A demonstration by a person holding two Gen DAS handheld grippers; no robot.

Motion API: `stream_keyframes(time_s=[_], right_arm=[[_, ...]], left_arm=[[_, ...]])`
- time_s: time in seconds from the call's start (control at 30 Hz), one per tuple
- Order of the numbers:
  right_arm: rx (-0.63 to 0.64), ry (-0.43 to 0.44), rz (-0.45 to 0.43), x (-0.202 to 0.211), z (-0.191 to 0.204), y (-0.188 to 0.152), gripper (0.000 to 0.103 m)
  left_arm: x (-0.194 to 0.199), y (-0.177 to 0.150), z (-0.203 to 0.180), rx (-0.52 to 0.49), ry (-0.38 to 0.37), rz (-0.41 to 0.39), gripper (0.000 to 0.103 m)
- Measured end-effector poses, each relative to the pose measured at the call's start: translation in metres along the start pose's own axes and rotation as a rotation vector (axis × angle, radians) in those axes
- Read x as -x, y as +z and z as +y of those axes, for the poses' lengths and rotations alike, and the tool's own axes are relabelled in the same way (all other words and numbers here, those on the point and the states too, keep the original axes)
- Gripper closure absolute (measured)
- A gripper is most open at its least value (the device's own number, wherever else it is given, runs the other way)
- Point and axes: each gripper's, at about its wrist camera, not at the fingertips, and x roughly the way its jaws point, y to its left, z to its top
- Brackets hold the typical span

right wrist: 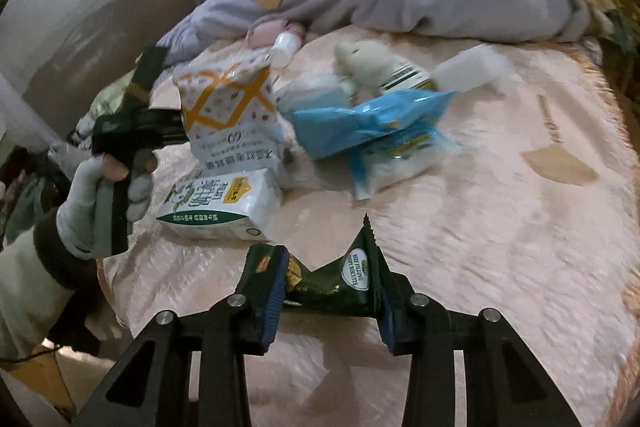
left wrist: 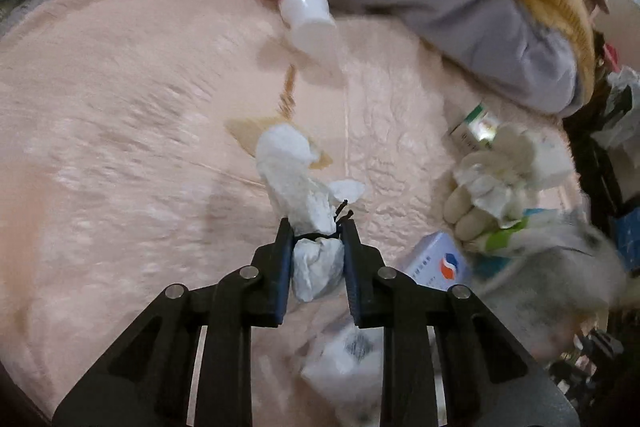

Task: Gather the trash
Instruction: 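Carry wrapper and tissue over the white bucket and release them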

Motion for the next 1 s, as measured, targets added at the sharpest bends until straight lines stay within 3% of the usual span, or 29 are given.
stream_keyframes(time_s=[0.17, 0.33, 0.47, 0.67, 1.0], right_arm=[[-0.021, -0.021, -0.063, 0.032, -0.007, -0.012, 0.065], [-0.046, -0.077, -0.112, 0.071, -0.022, -0.029, 0.065], [-0.112, -0.132, -0.145, 0.100, -0.051, -0.044, 0.065], [-0.223, -0.249, -0.202, 0.157, -0.104, -0.079, 0.065], [-0.442, -0.476, -0.260, 0.241, -0.202, -0.144, 0.065]], left_arm=[[0.062, -0.012, -0.009, -0.063, -0.007, -0.070, 0.082], [0.110, -0.032, -0.054, -0.168, -0.052, -0.130, 0.082], [0.130, -0.048, -0.102, -0.245, -0.138, -0.141, 0.082], [0.128, -0.077, -0.208, -0.417, -0.272, -0.087, 0.082], [0.093, -0.119, -0.375, -0.608, -0.478, 0.036, 0.082]])
